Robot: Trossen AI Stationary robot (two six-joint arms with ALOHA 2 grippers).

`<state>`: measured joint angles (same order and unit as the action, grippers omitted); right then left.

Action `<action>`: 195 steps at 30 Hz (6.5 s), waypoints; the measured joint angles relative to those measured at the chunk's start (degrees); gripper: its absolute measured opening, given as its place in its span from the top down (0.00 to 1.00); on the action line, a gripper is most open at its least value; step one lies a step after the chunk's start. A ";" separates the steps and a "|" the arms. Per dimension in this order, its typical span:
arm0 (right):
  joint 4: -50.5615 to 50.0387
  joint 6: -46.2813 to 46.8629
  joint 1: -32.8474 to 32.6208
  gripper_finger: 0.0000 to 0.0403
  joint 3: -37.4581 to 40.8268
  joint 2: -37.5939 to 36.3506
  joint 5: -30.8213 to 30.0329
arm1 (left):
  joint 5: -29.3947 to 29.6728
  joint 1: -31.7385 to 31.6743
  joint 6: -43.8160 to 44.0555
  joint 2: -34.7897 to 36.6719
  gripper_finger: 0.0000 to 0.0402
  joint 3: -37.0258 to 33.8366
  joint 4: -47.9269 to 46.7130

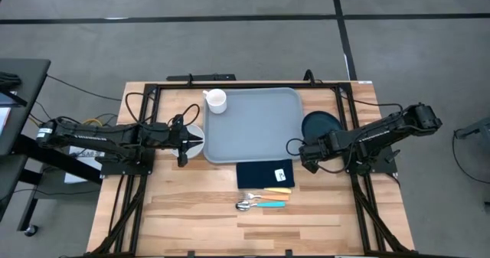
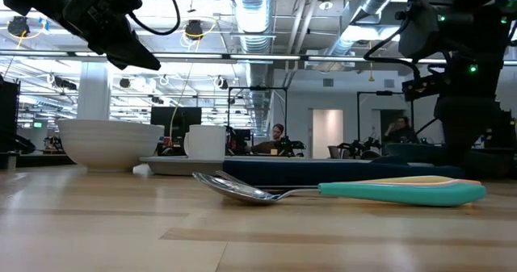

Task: Set up tray
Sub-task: Put the black plate on the gray serving tray below the white mug, then put the white bowl on the black plate on the gray serving tray

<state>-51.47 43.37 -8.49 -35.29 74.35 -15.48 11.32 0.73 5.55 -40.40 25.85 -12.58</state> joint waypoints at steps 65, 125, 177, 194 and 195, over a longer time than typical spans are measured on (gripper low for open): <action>-15.51 -52.94 7.63 1.00 -74.90 58.25 0.41 | -0.49 0.00 -0.45 0.02 0.89 0.00 1.60; -38.04 -46.36 6.84 0.71 -91.93 50.68 0.43 | -5.61 -0.02 -0.33 0.02 0.89 0.00 -8.47; 38.73 -37.84 0.26 0.71 -7.67 -13.42 -4.23 | 1.38 14.05 17.63 -32.73 0.71 25.14 -44.57; 38.69 -37.81 0.24 0.71 -7.67 -13.29 -4.13 | 2.02 14.05 20.36 -32.83 0.71 24.56 -47.12; 38.71 -37.81 0.24 0.71 -7.67 -13.29 -4.13 | 2.00 14.05 20.38 -32.83 0.71 24.40 -47.23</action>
<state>-12.75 5.56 -8.25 -42.96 61.06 -19.62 13.33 14.79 25.93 -73.23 50.25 -59.81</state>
